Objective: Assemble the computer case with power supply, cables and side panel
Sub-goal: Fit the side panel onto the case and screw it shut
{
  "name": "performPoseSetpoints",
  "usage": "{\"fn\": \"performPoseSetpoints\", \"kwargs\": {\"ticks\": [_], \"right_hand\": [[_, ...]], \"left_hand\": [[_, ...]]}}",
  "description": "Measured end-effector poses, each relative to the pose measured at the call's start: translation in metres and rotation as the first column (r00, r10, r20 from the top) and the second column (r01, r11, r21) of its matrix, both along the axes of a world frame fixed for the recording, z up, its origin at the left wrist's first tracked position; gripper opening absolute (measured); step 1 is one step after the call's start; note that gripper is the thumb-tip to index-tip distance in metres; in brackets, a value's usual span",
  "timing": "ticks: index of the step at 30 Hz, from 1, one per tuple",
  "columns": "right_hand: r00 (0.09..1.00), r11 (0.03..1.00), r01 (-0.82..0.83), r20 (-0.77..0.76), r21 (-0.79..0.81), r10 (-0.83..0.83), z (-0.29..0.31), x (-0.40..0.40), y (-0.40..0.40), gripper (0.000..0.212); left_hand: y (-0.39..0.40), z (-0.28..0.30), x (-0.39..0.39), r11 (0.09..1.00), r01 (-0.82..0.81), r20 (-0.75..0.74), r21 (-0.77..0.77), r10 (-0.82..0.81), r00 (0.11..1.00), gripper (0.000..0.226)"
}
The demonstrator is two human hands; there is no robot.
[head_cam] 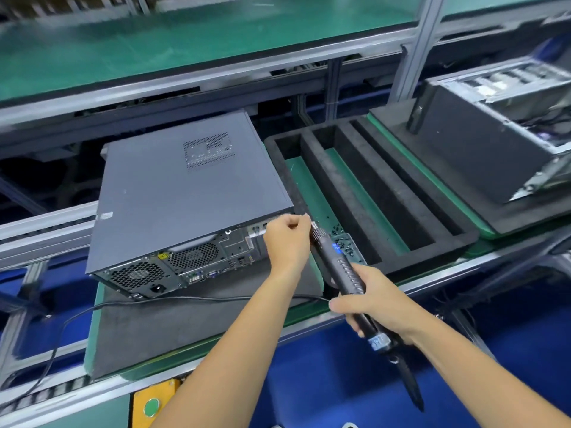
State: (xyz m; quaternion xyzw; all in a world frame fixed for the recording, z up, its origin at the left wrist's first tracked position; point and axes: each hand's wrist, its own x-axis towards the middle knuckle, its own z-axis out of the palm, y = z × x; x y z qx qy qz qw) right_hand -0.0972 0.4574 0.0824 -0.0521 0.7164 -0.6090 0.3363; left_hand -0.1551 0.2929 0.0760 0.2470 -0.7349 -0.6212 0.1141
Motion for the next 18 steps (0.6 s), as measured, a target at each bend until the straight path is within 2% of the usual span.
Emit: {"fn": "performPoseSetpoints", "kwargs": {"ticks": [3, 7, 10, 12, 14, 15, 17, 18], "right_hand": [[0.997, 0.997, 0.076, -0.026, 0.017, -0.075, -0.002, -0.029, 0.009, 0.038], [0.997, 0.995, 0.040, -0.066, 0.088, -0.034, -0.012, -0.081, 0.016, 0.026], [0.995, 0.992, 0.045, -0.090, 0.114, -0.035, -0.026, -0.123, 0.018, 0.024], [0.996, 0.992, 0.040, -0.088, 0.123, -0.029, -0.033, -0.150, 0.019, 0.024], [0.997, 0.992, 0.020, -0.077, 0.127, -0.010, -0.041, -0.173, 0.022, 0.026], [0.998, 0.990, 0.014, -0.068, 0.139, -0.004, -0.046, -0.183, 0.023, 0.028], [0.998, 0.984, 0.011, -0.059, 0.176, 0.000, -0.059, -0.200, 0.025, 0.030], [0.998, 0.983, 0.008, -0.057, 0.186, 0.003, -0.066, -0.206, 0.026, 0.031]], "left_hand": [[0.015, -0.004, -0.022, 0.987, 0.120, -0.010, -0.108, -0.122, 0.993, 0.031], [0.031, -0.018, -0.056, 0.971, 0.103, 0.008, -0.215, -0.104, 0.995, 0.022], [0.046, -0.038, -0.081, 0.978, 0.107, 0.139, -0.177, -0.083, 0.987, 0.032], [0.050, -0.055, -0.097, 0.964, 0.105, 0.200, -0.244, -0.056, 0.978, 0.036], [0.049, -0.072, -0.116, 0.892, 0.129, 0.235, -0.433, -0.027, 0.972, 0.034], [0.047, -0.079, -0.127, 0.819, 0.200, 0.288, -0.537, -0.045, 0.957, 0.031], [0.048, -0.090, -0.151, 0.594, 0.444, 0.467, -0.671, -0.126, 0.875, 0.023], [0.050, -0.095, -0.162, 0.526, 0.524, 0.530, -0.670, -0.156, 0.834, 0.022]]}}
